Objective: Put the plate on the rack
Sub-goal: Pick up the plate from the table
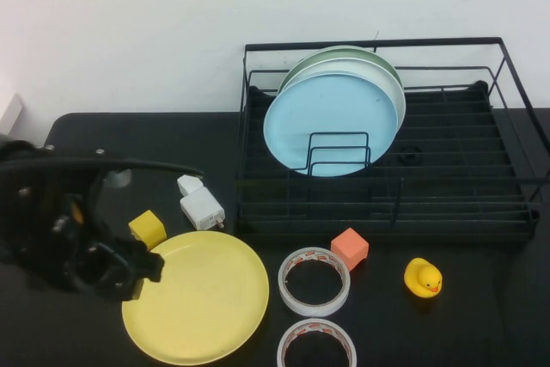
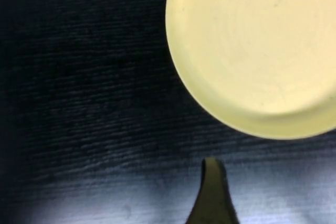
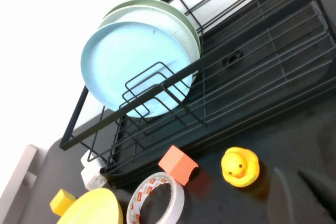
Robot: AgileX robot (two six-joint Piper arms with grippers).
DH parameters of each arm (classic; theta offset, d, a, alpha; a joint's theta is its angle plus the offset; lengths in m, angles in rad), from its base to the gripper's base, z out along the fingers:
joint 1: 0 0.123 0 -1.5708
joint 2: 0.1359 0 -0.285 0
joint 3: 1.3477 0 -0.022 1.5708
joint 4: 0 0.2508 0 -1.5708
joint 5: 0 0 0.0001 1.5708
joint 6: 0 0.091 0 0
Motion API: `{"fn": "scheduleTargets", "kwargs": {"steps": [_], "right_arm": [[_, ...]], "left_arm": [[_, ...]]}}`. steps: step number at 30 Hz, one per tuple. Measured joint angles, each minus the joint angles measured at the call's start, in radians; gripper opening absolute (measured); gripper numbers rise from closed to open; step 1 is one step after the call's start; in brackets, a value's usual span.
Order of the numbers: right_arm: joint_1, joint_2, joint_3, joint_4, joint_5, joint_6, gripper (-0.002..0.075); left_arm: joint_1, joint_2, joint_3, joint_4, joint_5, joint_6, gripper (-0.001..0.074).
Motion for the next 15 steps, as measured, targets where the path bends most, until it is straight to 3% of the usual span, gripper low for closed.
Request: {"fn": "scheduleTargets", "kwargs": {"steps": [8, 15], "right_arm": [[0.0, 0.0, 0.0, 0.0, 0.016, 0.0, 0.0011], [0.0, 0.0, 0.0, 0.0, 0.021, 0.0, 0.0011]], "left_arm": [[0.004, 0.127, -0.007, -0.033, -0.073, -0.027, 0.046], [0.098, 0.187, -0.007, -0.088, -0.111, 0.008, 0.0459]]}}
